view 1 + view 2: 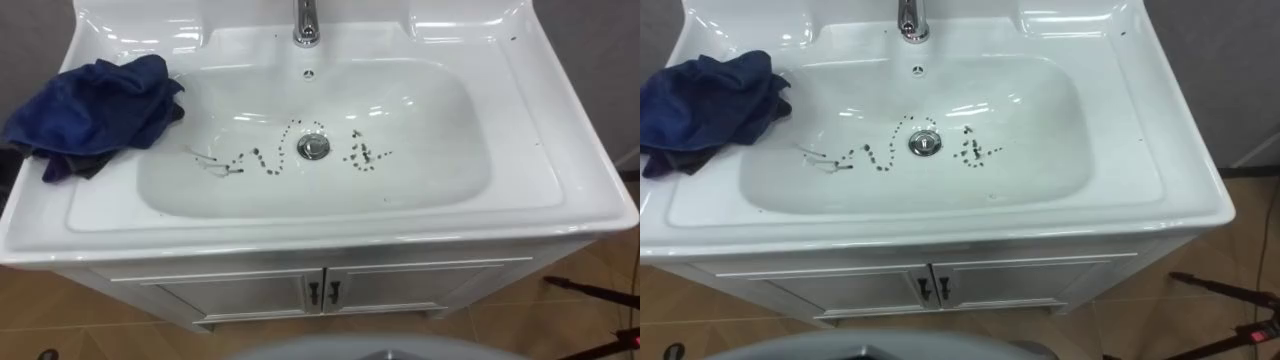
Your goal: Wipe basin
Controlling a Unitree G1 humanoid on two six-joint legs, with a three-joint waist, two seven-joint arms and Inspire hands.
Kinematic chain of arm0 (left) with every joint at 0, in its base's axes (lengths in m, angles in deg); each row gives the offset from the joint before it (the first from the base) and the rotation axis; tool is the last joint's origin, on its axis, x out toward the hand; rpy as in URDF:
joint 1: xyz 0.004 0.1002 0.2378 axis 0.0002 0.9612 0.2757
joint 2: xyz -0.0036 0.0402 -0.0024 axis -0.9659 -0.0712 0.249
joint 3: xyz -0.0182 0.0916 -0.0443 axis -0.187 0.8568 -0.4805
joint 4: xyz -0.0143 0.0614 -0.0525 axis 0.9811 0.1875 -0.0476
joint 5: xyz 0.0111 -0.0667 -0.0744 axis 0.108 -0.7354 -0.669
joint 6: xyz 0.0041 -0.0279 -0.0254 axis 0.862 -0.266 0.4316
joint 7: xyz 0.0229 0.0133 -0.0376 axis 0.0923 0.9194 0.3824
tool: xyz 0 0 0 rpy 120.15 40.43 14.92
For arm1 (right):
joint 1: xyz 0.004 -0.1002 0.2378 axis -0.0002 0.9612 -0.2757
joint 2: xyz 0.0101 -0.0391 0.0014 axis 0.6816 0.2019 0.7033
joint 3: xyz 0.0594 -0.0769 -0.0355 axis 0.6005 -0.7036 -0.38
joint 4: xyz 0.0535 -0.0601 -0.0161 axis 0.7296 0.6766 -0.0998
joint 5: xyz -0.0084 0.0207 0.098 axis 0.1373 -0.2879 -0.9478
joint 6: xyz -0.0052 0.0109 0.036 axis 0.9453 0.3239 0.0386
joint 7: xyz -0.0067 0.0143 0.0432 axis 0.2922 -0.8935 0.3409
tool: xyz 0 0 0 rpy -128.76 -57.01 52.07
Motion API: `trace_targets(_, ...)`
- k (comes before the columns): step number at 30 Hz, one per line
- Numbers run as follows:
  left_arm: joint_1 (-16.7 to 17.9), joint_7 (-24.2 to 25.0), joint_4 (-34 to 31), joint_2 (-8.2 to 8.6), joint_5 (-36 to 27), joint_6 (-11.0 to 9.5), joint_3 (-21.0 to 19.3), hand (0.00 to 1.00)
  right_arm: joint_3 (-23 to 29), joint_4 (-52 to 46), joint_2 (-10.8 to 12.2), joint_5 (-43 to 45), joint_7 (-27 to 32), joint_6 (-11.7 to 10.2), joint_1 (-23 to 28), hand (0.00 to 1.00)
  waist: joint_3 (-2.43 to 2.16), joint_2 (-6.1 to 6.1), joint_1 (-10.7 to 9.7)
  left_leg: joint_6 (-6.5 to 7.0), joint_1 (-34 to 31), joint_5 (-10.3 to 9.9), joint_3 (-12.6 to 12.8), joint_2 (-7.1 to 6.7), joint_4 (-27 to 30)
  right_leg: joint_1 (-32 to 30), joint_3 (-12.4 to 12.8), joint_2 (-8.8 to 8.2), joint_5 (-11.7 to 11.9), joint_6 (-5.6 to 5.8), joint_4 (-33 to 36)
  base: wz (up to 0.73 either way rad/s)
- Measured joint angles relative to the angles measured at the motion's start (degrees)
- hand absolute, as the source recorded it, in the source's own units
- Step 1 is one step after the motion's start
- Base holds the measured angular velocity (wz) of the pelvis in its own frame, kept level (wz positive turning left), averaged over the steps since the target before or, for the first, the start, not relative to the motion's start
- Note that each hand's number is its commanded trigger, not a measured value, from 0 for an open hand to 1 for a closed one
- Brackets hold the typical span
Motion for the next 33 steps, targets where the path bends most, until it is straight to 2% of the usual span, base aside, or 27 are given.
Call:
trace_targets(8, -0.2, 0.0, -0.1, 0.03, 2.3, -0.1, 0.0, 0.0, -0.1, -0.1, 0.0, -0.3, -0.5, 0.0, -0.1, 0.0, -0.01, 0.01, 0.1, 0.0, -0.1, 0.0, 0.1, 0.02, 0.0, -0.3, 0.1, 0.02, 0.0, 0.0, 0.0, 0.0)
trace_targets(21, -1.1, -2.0, -0.4, 0.08, 0.7, -0.1, -0.6, 0.0, -0.8, 0.7, -0.2, -2.0, -0.7, 0.1, -0.8, 0.0, -0.03, -0.26, 0.3, 0.0, -0.4, 0.0, -0.2, -0.02, 0.1, -0.3, -0.6, -0.12, 0.0, -0.02, -0.2, 0.01)
trace_targets(24, -1.1, -3.1, -0.6, 0.12, -2.0, -0.6, -2.6, 0.0, -0.9, 2.4, -0.2, -1.8, -1.4, 0.1, -1.8, 0.0, -0.06, -0.6, 0.5, 0.0, -0.6, 0.0, -0.4, -0.02, 0.2, -0.2, -1.2, -0.23, 0.0, -0.07, -0.2, 0.05)
trace_targets(29, -0.6, -4.6, -0.8, 0.04, -5.1, -2.1, -7.0, 0.0, -1.9, 2.4, -0.6, -1.3, -2.1, 0.2, -1.6, 0.0, -0.05, -0.64, 2.1, 0.02, -0.5, 0.0, -1.5, -0.29, 0.4, 0.5, -2.4, -0.57, 0.0, -0.03, -0.4, 0.1)
trace_targets(33, 1.7, -7.0, -2.5, -0.02, -9.8, -2.5, -9.6, 0.0, -3.0, 3.1, -1.3, 0.8, -2.9, 1.1, -2.9, 0.0, -0.13, -0.57, 4.1, 0.07, -1.1, 0.0, -2.8, -0.45, 0.9, 0.8, -3.7, -0.82, 0.0, 0.01, -0.9, 0.16)
